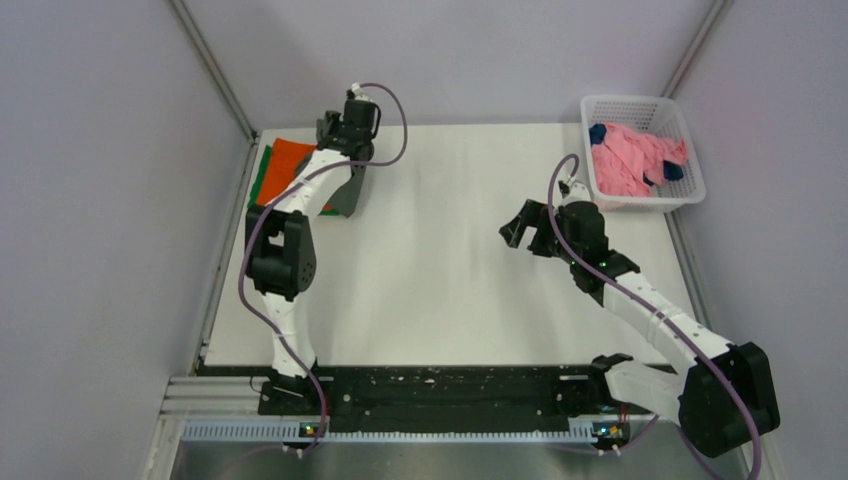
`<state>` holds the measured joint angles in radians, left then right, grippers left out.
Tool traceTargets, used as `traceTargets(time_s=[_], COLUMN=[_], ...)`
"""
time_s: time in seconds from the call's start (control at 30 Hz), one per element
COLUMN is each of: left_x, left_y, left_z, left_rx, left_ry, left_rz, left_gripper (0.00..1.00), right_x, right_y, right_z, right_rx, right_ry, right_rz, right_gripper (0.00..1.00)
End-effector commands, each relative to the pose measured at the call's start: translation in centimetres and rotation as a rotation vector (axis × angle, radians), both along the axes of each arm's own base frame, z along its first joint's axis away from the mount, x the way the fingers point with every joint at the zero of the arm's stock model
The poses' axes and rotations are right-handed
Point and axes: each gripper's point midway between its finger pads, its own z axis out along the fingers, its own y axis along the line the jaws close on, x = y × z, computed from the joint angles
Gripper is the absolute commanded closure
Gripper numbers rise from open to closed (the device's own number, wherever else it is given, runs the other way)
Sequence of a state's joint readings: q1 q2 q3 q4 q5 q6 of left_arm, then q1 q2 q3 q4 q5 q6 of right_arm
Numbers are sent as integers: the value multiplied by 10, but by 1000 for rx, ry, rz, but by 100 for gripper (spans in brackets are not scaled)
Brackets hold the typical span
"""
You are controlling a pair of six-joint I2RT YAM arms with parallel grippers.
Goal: Fold and stack the t-shirts
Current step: Put the neatly folded tshirt into the corner of the board with the left arm
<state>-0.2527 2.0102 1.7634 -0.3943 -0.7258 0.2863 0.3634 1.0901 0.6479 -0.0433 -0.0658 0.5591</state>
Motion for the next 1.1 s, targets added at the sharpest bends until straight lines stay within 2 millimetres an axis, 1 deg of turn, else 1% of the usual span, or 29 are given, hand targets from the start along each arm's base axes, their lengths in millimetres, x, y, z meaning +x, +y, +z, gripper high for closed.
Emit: traceTargets(time_s=[0.0, 0.1, 0.2, 0.33, 0.5, 0.63, 0.73, 0.8, 0.87, 1.03, 1.07], left_x=[-4, -5, -4, 2, 15, 21, 26, 30, 32, 36, 37], left_y=[3, 4, 5, 12, 28, 42, 58, 65, 72, 92, 93], left_z=[60, 69, 68, 51, 25, 2, -13, -24, -31, -43, -45], left_rx=[-66, -71, -87, -106, -122, -134, -153, -179, -201, -237, -249], left_ry=[-134, -152, -150, -127, -90, -64, -56, -47, -42, -50, -52], left_rz=[1, -1, -12, 3, 15, 41, 76, 82, 97, 137, 140], left_gripper=[100, 100, 100, 100, 100, 100, 100, 100, 100, 100, 100], right_x=[10, 10, 11, 11, 11, 13, 14, 16, 16, 18, 20], right_y=[-3, -3, -5, -7, -11, -14, -14, -14, -14, -14, -17], right_z=[9, 7, 7, 5, 4, 1, -3, -4, -6, -8, -9], right_rx=[-7, -10, -14, -22, -37, -53, -58, -63, -67, -72, -86], right_ry=[-31, -25, -25, -23, -20, -13, -2, 2, 9, 16, 15], right_rz=[-14, -17, -23, -31, -47, -59, -60, -58, -57, -56, -76], right_gripper=[1, 1, 1, 1, 1, 1, 1, 1, 1, 1, 1])
